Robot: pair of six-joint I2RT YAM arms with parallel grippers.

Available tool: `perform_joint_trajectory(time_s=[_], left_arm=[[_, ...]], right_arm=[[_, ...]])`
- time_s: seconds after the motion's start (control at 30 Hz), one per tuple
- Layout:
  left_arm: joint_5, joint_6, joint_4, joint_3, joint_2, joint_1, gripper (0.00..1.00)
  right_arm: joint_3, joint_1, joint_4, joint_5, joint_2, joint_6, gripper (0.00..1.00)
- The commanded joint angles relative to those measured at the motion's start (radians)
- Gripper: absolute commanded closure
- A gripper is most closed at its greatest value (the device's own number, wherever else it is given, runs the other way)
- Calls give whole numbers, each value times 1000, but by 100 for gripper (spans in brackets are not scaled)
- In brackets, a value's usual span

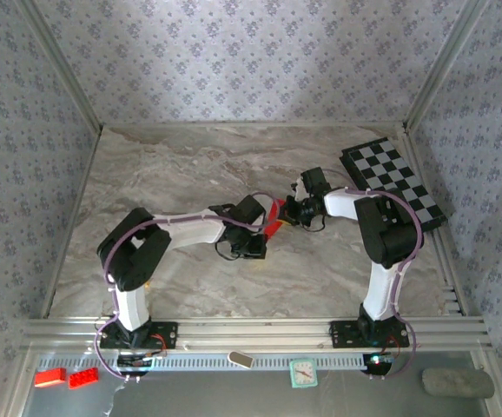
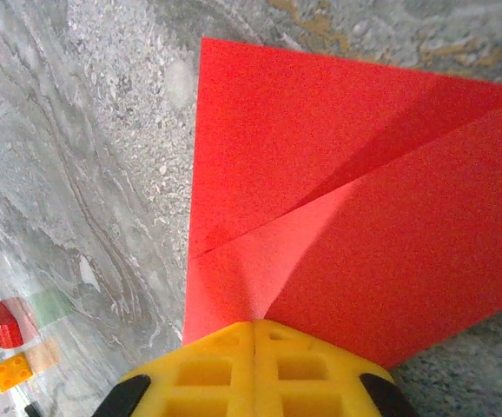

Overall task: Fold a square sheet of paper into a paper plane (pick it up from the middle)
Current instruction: Fold the wing for the fifth time at the center of the table.

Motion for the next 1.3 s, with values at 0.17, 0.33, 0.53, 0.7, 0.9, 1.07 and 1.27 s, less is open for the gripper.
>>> perform_joint_trajectory(time_s=[0.17, 0.33, 0.53, 0.7, 0.9, 1.07, 1.27], left_arm=[[-3, 12, 21, 125, 30, 65, 96], [1, 28, 35, 189, 118, 81, 97], [31, 37, 29, 205, 185, 80, 99], [35, 36, 19, 125, 161, 73, 100], [50, 37, -29, 20, 92, 47, 100], [51, 26, -49, -42, 41, 29, 100], [41, 18, -62, -70, 10, 17, 100]], right_arm=[[-39, 28, -130, 13, 53, -95, 95], [-33, 30, -118, -6, 69, -96, 95], [-17, 27, -125, -2, 81, -93, 95], [-8, 24, -144, 33, 92, -84, 95], [-6, 9, -147, 61, 116, -59, 96], [-10, 4, -135, 67, 123, -46, 96], [-9, 8, -135, 61, 121, -52, 96]])
